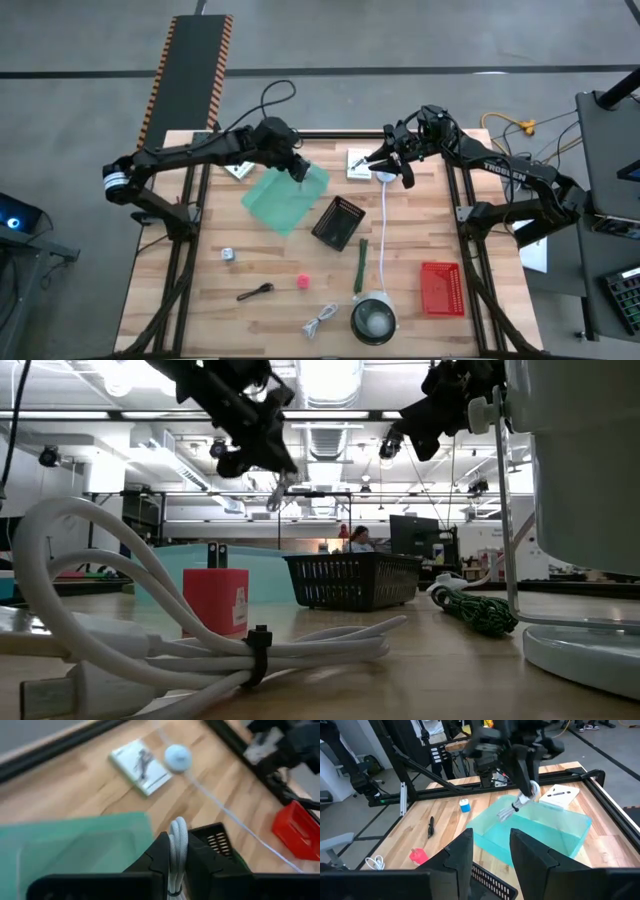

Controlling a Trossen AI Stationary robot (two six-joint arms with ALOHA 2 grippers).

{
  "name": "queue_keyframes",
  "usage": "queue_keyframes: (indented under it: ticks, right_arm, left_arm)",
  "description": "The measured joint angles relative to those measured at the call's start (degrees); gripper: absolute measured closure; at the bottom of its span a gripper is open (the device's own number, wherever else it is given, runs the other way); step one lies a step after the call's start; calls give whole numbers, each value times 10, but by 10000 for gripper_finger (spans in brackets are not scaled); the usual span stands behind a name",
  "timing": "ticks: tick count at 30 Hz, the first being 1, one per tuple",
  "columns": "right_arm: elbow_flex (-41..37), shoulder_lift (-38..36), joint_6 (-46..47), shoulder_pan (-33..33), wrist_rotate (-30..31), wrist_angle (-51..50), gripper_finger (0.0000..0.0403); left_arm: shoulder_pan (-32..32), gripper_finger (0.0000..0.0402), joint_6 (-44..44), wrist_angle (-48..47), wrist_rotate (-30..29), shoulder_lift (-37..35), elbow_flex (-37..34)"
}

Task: Pick and place items into bin
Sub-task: Put the top white charger cable into the green bin

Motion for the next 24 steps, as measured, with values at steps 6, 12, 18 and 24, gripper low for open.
queue_keyframes:
  ticks: [6, 12, 18, 24]
  right_arm:
    - [0, 0, 0, 0, 0, 0, 296]
    - [0, 0, 0, 0, 0, 0, 301]
    - [0, 0, 0, 0, 0, 0, 307]
    - [0, 0, -11, 0, 1, 0, 305]
  left_arm:
    - [5, 370, -27, -80, 1, 25, 0]
    - [5, 379, -27, -121, 4, 42, 0]
    - [3, 378, -7, -151, 55, 44, -2]
    - [3, 378, -10, -167, 69, 44, -10]
